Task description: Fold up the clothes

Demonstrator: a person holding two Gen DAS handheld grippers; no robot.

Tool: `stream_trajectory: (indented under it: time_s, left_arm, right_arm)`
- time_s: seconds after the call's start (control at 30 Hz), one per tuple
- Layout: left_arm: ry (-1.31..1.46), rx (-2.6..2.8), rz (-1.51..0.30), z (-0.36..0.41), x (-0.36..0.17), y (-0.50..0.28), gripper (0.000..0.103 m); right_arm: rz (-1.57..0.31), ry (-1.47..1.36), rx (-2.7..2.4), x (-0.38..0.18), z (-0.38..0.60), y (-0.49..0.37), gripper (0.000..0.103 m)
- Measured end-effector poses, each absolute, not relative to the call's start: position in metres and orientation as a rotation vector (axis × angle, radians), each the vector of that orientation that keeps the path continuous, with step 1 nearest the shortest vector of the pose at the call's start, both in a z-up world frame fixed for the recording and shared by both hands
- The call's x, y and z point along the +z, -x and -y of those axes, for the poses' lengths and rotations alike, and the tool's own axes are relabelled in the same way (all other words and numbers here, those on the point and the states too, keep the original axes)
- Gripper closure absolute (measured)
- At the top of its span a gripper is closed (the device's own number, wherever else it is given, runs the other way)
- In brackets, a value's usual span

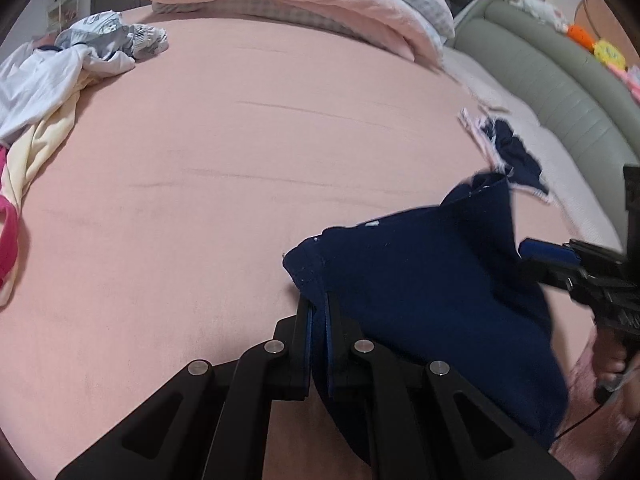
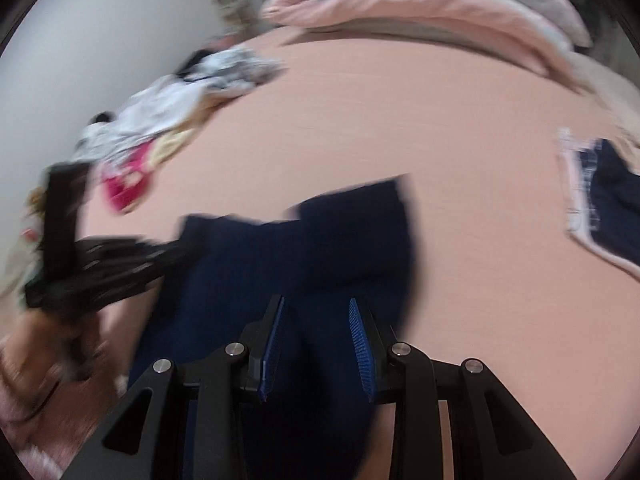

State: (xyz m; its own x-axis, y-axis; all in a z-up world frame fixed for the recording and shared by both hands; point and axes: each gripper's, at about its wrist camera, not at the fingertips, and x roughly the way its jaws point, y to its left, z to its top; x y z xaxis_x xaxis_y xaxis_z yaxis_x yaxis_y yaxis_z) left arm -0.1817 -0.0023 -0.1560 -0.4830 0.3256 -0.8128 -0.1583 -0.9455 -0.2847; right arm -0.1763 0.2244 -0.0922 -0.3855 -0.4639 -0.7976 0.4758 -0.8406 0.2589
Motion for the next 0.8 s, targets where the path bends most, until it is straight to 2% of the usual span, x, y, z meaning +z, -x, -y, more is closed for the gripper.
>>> stream_trajectory:
  time_s: [0.1, 0.17, 0.2, 0.23, 0.3, 0.37, 0.43, 0.47, 0.53, 0.63, 0.8]
  left_arm:
    - [1.344, 2.487, 0.324, 0.008, -0.149, 0.182, 0.099]
    - [1.348, 2.487, 0.371, 0.013, -0.151, 0.184, 0.095]
    - [1.372, 2.483, 0.391, 0.017, -0.155, 0.186, 0.089]
    - [1.397, 2.479, 0.412, 0.020, -0.160, 0.188, 0.081]
    - [1.417, 2.452, 0.476, 0.026, -0.168, 0.191, 0.072]
    - [1.397, 2.424, 0.519, 0.025, -0.171, 0.194, 0.069]
    - [1.381, 2.431, 0.480, 0.018, -0.169, 0.198, 0.069]
    - [1.370, 2.449, 0.442, 0.014, -0.167, 0.197, 0.069]
    - [1.347, 2.487, 0.392, 0.006, -0.162, 0.193, 0.069]
    - [1.350, 2.500, 0.369, 0.002, -0.162, 0.193, 0.069]
    - [1.314, 2.506, 0.399, 0.001, -0.158, 0.195, 0.069]
  right_arm:
    - [0.220, -1.326, -2.335, -0.097, -0.255, 0.198, 0.068]
    - [0.382, -1.396, -2.358, -0.108, -0.274, 0.212, 0.055]
    - [0.376, -1.393, -2.354, -0.108, -0.272, 0.213, 0.051]
    - [0.358, -1.384, -2.348, -0.108, -0.268, 0.212, 0.050]
    - [0.323, -1.367, -2.335, -0.108, -0.261, 0.212, 0.049]
    - [0.288, -1.350, -2.322, -0.107, -0.253, 0.211, 0.048]
    - [0.253, -1.332, -2.309, -0.107, -0.246, 0.211, 0.061]
    - [0.236, -1.323, -2.302, -0.107, -0.242, 0.210, 0.074]
    - [0.202, -1.306, -2.288, -0.107, -0.234, 0.210, 0.076]
    - [0.047, -1.193, -2.327, -0.089, -0.218, 0.184, 0.079]
    - [-0.205, -1.105, -2.353, -0.077, -0.201, 0.153, 0.095]
